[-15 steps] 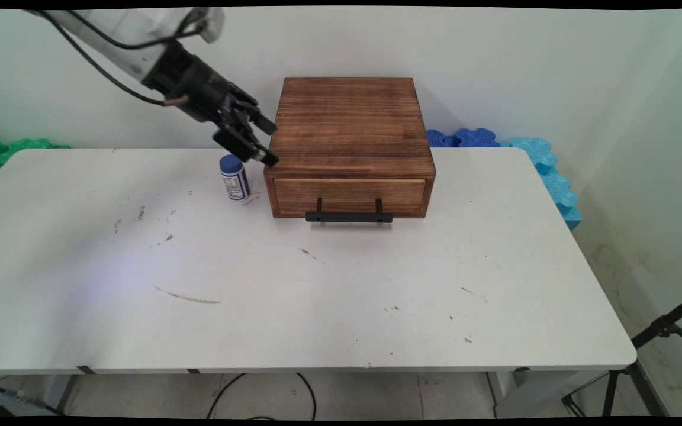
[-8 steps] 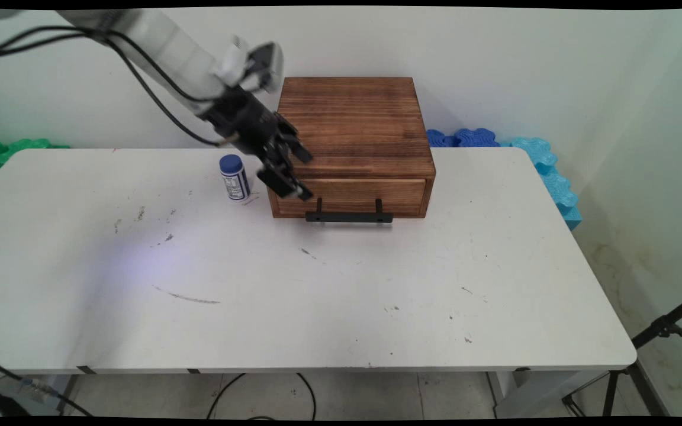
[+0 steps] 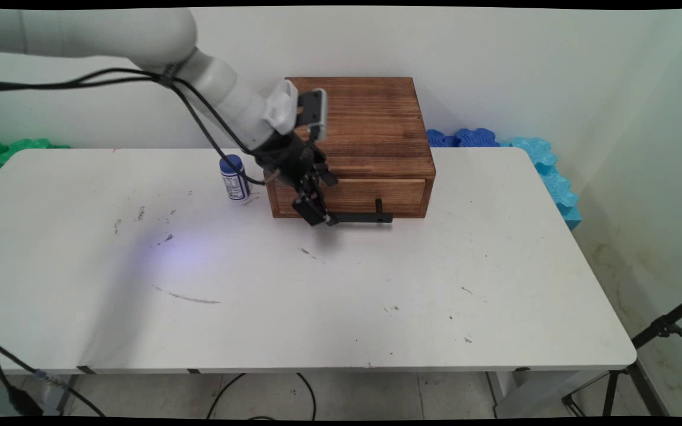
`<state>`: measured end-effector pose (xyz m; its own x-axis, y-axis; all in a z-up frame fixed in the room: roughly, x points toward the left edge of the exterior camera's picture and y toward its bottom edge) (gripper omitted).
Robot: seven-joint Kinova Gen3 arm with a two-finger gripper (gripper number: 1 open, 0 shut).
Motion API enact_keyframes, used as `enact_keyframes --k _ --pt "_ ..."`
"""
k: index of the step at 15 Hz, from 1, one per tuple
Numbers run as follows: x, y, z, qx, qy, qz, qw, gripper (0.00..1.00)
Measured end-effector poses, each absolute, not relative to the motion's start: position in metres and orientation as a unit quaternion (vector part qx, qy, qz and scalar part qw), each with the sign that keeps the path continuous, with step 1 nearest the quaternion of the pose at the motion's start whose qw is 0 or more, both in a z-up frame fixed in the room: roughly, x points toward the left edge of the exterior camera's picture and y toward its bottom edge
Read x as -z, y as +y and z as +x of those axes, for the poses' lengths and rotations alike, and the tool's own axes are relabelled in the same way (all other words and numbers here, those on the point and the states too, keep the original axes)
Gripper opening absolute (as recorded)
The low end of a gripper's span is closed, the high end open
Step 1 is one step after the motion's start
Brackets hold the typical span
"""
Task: Open the drawer
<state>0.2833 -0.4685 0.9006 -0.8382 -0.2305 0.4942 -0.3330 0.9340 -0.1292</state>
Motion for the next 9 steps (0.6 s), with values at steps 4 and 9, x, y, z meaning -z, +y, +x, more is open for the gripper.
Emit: enact_keyframes --k 4,9 --pt "-0.877 -0.477 0.264 -0.117 -0.955 0.148 0.231 1.0" --pt "-0.854 -0.483 0.242 -0.113 -0.956 0.151 0.223 1.0"
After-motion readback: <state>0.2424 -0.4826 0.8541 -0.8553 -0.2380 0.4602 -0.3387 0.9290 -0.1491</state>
